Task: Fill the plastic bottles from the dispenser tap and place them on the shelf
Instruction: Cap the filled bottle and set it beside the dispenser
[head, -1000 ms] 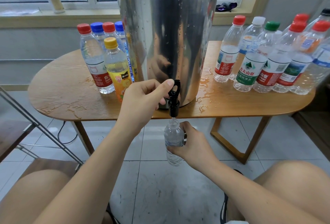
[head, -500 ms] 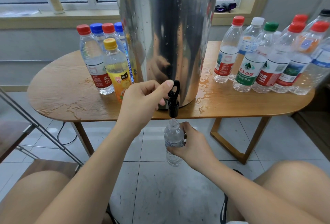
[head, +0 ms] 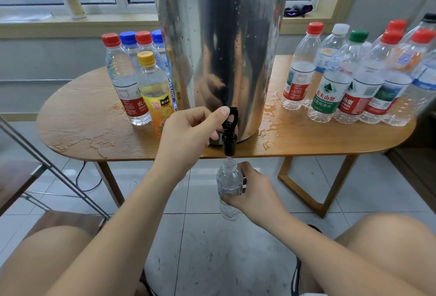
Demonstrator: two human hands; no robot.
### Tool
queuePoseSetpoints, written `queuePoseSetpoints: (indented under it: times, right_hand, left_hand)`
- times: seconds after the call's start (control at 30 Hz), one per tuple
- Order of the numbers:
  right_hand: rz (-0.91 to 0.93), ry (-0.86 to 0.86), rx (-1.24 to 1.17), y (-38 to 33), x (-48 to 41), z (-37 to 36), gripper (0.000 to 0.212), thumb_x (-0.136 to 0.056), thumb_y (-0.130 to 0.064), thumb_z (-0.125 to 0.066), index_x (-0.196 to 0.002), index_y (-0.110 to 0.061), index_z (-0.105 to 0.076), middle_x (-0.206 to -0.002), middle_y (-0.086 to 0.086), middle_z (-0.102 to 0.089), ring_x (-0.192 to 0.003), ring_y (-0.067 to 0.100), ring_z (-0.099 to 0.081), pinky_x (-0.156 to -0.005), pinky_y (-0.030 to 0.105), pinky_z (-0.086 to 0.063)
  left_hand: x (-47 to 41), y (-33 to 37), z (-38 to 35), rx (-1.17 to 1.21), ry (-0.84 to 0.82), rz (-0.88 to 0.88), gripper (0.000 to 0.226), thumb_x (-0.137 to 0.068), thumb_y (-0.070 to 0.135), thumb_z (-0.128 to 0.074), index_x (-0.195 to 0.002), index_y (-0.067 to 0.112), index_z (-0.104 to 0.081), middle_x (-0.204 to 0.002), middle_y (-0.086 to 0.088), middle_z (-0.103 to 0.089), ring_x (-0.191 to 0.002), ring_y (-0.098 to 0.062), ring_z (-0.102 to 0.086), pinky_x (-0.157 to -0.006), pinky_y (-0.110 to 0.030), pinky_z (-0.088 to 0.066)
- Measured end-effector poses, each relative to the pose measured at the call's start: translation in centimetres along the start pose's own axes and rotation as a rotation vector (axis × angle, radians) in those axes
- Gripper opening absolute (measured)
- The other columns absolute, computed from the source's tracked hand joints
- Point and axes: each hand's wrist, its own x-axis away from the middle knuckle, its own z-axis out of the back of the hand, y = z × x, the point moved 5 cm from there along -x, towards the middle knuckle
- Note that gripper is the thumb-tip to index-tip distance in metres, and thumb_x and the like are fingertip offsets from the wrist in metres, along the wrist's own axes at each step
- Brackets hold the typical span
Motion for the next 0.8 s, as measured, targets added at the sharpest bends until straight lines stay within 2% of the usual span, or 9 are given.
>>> queuePoseSetpoints:
  times: [0.8]
  right_hand:
    - [-0.009,-0.002,-0.017,0.05,-0.06,-0.01,0.062,-0.071,-0.047,-0.091,-0.121,-0.035,-0.057,-0.109,-0.017,-0.068,-0.1,0.011,-0.067,-0.089,0.042,-0.062]
  left_hand:
    - [0.14,0.12,0.1,-0.019,0.001,-0.018,0.049,-0.1,0.055,-0.072,-0.075,0.013,-0.075,-0.072,-0.013,-0.072,-0.067,-0.017,-0.061,-0.077,-0.042,-0.056]
